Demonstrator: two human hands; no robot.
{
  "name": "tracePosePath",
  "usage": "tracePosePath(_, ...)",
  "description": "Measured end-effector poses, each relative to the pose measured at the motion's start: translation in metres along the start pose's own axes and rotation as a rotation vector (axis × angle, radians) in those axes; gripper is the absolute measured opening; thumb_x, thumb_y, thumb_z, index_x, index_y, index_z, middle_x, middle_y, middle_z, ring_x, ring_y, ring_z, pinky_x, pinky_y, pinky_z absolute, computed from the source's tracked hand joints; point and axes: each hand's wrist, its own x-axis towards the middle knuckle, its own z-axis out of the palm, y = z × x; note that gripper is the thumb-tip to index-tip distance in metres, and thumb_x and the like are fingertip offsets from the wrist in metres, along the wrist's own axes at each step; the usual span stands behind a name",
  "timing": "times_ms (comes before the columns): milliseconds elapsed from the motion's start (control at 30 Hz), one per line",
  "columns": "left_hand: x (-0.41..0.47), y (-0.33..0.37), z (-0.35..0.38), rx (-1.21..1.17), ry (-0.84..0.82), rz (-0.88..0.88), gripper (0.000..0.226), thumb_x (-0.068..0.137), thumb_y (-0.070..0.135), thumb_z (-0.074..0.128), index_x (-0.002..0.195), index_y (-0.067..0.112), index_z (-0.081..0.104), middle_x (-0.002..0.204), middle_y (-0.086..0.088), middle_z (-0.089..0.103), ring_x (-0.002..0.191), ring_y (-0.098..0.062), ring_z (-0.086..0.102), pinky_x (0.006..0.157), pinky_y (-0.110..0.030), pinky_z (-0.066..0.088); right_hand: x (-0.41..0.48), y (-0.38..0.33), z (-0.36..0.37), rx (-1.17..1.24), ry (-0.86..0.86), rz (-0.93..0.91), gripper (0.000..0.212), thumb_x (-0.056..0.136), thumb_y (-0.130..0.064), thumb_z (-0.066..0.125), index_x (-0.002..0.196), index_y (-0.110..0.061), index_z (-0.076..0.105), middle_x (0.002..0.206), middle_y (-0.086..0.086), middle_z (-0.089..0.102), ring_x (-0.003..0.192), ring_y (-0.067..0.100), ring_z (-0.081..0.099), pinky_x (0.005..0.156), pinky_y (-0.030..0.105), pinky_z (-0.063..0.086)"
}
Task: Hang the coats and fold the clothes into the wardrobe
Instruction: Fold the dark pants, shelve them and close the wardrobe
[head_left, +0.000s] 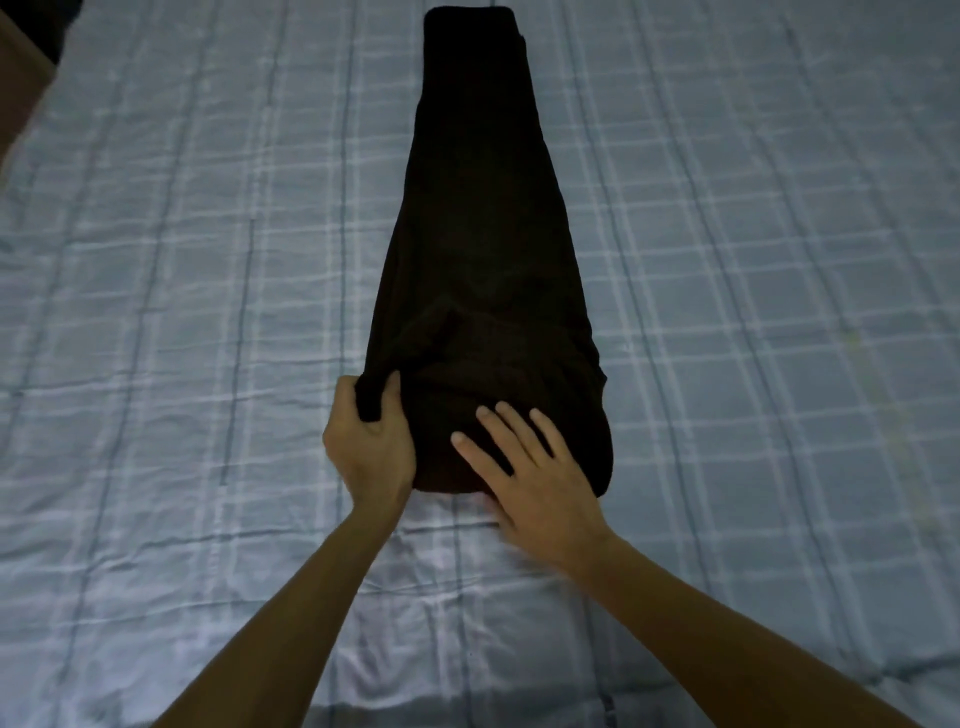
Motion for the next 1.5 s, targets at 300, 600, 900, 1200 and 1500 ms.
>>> tracePosePath(300,0.013,-0.008,0.014,0.267,-0.003,0.118,0.042,0.09,0.041,0.057,0.118,0.011,0.046,0.117,-0.01,0.052,0.107,-0.024,0.052,0.093,-0.04,0.044,0.017,0.012,0.009,0.073,-0.253,0.179,0.086,0.083,-0.049,0.058,0.15,-0.023,0.011,0.155,0.016,0.019,0.144,0.03,0.017,0.113,0.058,0.005)
tracePosePath(600,0.011,-0.067,-0.022,1.059,-0.609,0.939,0.096,0.071,0.049,0.071,0.149,0.017,0.025,0.152,-0.023,0.023,0.143,-0.036,0.014,0.115,-0.054,0.013,0.036,0.015,0.008,-0.018,-0.442,0.169,0.095,0.088,-0.032,0.058,0.149,-0.02,-0.014,0.158,0.016,-0.004,0.146,0.028,-0.003,0.112,0.058,-0.004)
tracePosePath(900,0.004,-0.035,-0.03,1.089,-0.665,0.949,0.096,0.032,0.025,0.091,0.122,0.016,0.058,0.098,-0.021,0.067,0.09,-0.036,0.066,0.074,-0.045,0.053,0.024,-0.001,-0.034,0.073,-0.418,0.214,0.077,0.076,-0.014,0.07,0.144,-0.013,0.033,0.142,0.014,0.044,0.129,0.028,0.044,0.11,0.045,0.027)
tracePosePath(1200,-0.002,0.091,-0.092,1.068,-1.472,0.461,0.053,0.068,0.036,0.076,0.117,0.038,0.055,0.118,0.006,0.063,0.105,-0.016,0.059,0.093,-0.033,0.047,0.015,-0.021,-0.183,0.235,-0.759,0.125,0.043,0.075,-0.031,0.062,0.116,-0.021,0.054,0.105,0.01,0.063,0.095,0.031,0.06,0.081,0.035,0.048)
tracePosePath(1500,0.034,0.089,-0.047,0.948,-0.672,0.844,0.068,0.087,0.028,0.056,0.147,0.019,0.027,0.142,-0.018,0.039,0.13,-0.033,0.038,0.106,-0.045,0.029,0.074,0.033,-0.133,0.087,-0.199,0.304,0.067,0.089,-0.035,0.058,0.147,-0.019,0.027,0.152,0.012,0.026,0.141,0.031,0.02,0.113,0.047,0.019)
